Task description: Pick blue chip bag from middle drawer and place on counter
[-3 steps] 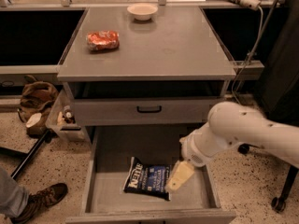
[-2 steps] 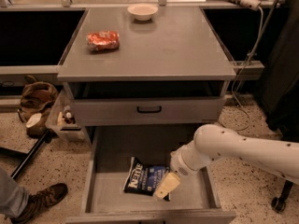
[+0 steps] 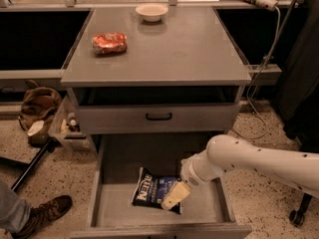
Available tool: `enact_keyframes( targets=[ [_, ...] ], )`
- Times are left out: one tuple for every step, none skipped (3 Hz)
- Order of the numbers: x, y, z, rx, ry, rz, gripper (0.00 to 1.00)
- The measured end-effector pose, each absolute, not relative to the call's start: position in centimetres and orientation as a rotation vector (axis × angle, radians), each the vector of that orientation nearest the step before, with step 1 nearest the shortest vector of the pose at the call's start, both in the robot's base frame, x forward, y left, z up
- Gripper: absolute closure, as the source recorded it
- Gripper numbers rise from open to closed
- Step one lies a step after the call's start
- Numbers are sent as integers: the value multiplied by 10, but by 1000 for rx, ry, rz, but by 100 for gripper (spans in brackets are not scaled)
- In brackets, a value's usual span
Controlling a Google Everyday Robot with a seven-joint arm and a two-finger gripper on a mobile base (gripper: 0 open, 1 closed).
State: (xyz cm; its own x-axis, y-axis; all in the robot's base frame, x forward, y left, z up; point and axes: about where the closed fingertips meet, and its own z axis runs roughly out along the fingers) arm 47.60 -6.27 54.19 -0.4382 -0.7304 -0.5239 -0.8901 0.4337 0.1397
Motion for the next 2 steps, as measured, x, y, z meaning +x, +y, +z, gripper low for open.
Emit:
enact_keyframes(
  targets=[
    [493,-68,516,-1272,2300,577,0],
    [528,-75,472,-1096,2271,580,0]
  ],
)
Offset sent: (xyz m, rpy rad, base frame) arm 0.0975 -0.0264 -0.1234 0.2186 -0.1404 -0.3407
